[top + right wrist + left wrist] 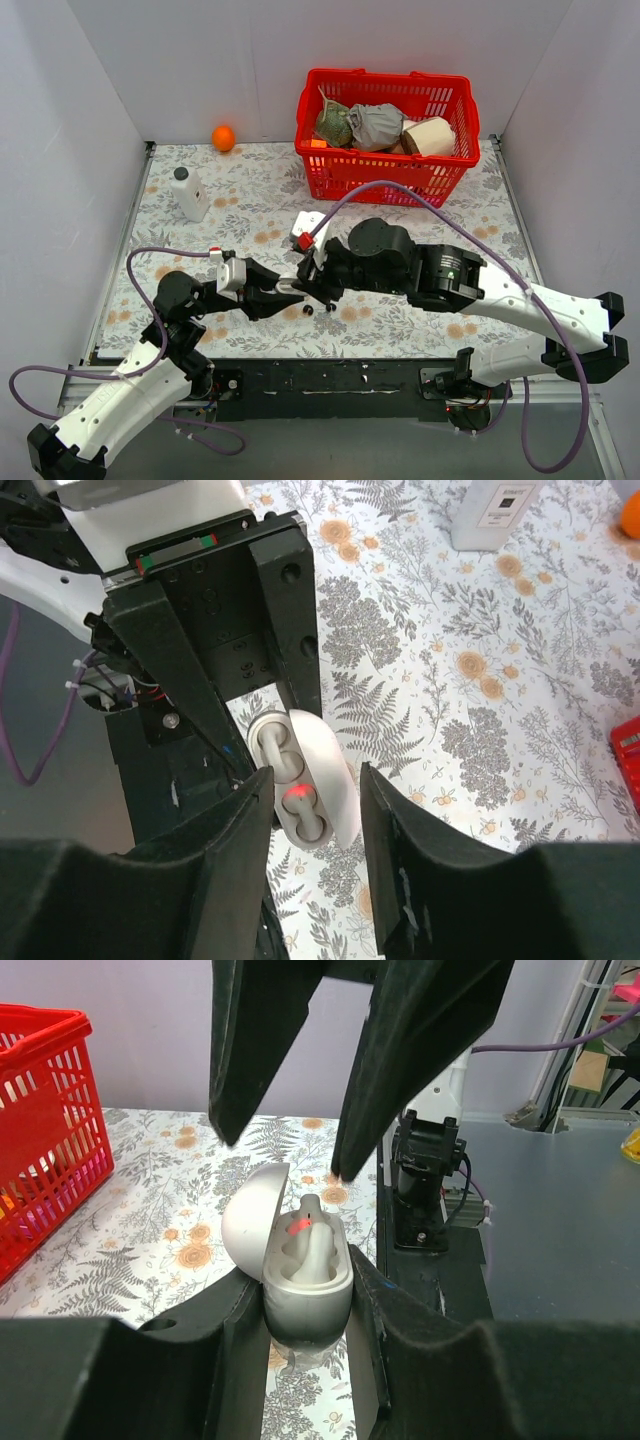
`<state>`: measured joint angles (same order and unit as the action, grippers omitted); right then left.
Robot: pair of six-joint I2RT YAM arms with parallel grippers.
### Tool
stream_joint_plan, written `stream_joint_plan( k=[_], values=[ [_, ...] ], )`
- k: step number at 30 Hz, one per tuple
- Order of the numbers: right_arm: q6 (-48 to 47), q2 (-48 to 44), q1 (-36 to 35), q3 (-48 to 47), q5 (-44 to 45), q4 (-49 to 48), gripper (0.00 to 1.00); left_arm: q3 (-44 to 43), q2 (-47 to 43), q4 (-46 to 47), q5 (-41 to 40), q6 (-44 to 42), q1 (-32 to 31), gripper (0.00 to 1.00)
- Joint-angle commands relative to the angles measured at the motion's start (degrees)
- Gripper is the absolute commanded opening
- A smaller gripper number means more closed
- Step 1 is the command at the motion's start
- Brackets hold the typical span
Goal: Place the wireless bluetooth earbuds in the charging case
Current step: Pick up the earbud from the charging case.
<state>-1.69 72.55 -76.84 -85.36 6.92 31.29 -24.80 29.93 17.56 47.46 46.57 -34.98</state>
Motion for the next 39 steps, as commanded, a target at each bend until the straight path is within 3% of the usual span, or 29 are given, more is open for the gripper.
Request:
stream_joint_plan(
  k=[1, 6, 12, 39],
  values=[
    [0.38, -4.43, 0.02, 0.46, 0.73, -5.80, 0.48, -1.66, 0.21, -0.16, -0.53, 0.37, 0.00, 0.00],
    [0.02, -3.65, 0.02, -0.24, -2.51, -4.39, 0.41, -2.01, 0.65, -0.16, -0.70, 0.54, 0.00, 0.00],
    [0.02, -1.98, 0.02, -0.94, -6.39, -2.47, 0.42, -2.53, 1.36, -0.42, -1.23, 1.16, -0.09, 0.00],
    [0.99, 0.48, -0.07, -0.16, 1.61, -2.28, 0.45, -3.15, 1.27, -0.51, -0.44, 1.25, 0.00, 0.00]
  ],
)
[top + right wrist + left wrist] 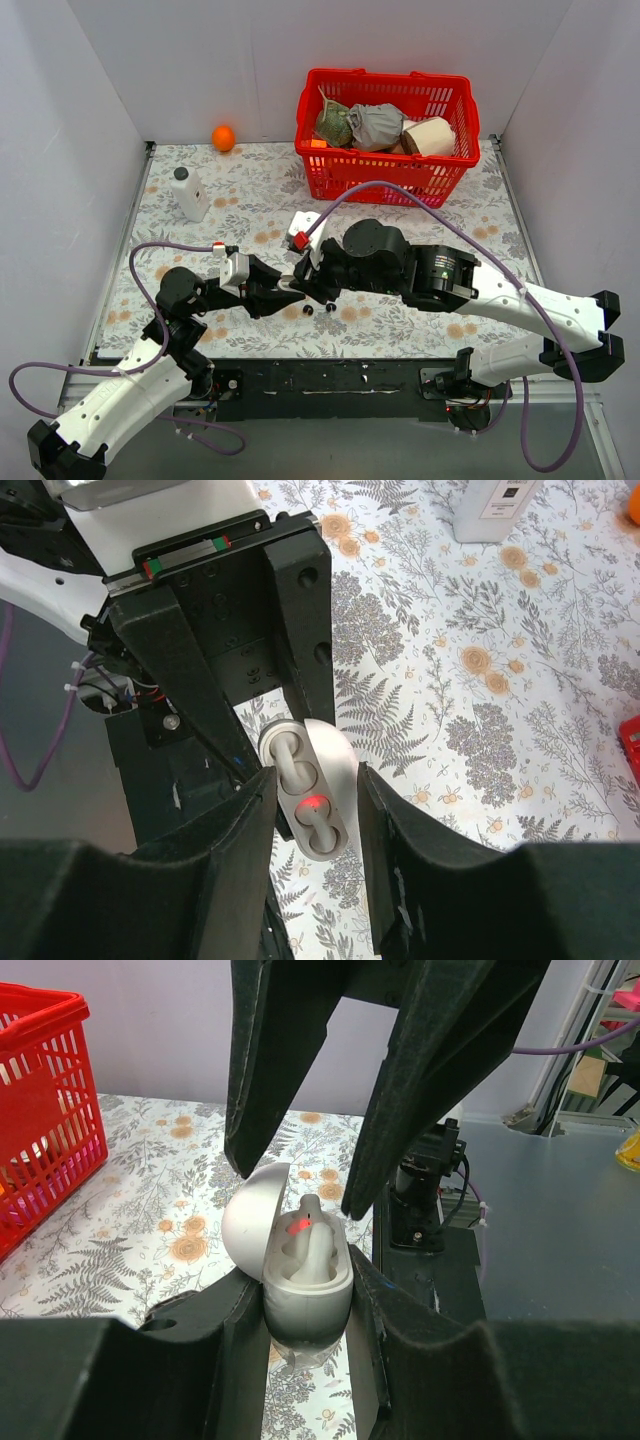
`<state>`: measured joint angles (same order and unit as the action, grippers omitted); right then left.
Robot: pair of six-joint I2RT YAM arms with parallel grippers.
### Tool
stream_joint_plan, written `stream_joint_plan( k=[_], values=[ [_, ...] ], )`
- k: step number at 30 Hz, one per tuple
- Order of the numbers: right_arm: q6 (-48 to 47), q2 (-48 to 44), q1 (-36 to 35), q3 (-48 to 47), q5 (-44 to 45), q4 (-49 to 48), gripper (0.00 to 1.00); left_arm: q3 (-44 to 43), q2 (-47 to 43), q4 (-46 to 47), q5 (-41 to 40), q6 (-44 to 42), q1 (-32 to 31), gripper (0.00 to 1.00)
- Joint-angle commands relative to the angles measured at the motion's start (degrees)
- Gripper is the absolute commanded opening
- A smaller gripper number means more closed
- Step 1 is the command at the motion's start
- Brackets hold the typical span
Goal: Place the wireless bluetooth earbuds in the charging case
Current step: Pick up the earbud from the charging case.
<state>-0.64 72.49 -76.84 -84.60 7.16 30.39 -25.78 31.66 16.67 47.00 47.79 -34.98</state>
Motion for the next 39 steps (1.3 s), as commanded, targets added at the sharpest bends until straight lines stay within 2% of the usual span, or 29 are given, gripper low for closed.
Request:
stream_joint_plan(
  k=[1, 28, 30, 33, 34, 35, 37, 39],
  values=[
    [-0.15, 0.72, 0.02, -0.92, 1.28, -1.39, 0.45, -2.26, -0.46, 0.47, 0.11, 0.02, 0.00, 0.00],
    [-1.20, 3.10, 0.02, 0.05, 5.15, 0.28, 0.47, -2.43, -0.55, 0.56, 0.46, 0.11, -0.09, 0.00],
    [-1.38, 3.10, -0.07, 0.22, 5.32, 0.19, 0.43, -2.34, -0.55, 0.56, 0.37, 0.11, 0.00, 0.00],
    [-1.55, 2.92, 0.02, 0.40, 5.50, 0.28, 0.31, -2.34, -0.63, 0.56, 0.46, 0.11, 0.00, 0.00],
    [-1.55, 2.92, 0.02, 0.49, 5.41, 0.28, 0.21, -2.34, -0.55, 0.56, 0.46, 0.11, 0.00, 0.00],
    [-1.73, 2.83, 0.02, 0.57, 5.50, 0.28, 0.17, -2.34, -0.55, 0.56, 0.37, 0.11, 0.00, 0.00],
    [-1.73, 2.83, 0.02, 0.66, 5.32, 0.28, 0.11, -2.17, -0.55, 0.56, 0.28, 0.20, 0.00, 0.00],
    [-1.73, 2.75, 0.02, 0.84, 5.24, 0.28, 0.10, -2.17, -0.72, 0.65, 0.28, 0.37, -0.09, 0.00]
  ],
)
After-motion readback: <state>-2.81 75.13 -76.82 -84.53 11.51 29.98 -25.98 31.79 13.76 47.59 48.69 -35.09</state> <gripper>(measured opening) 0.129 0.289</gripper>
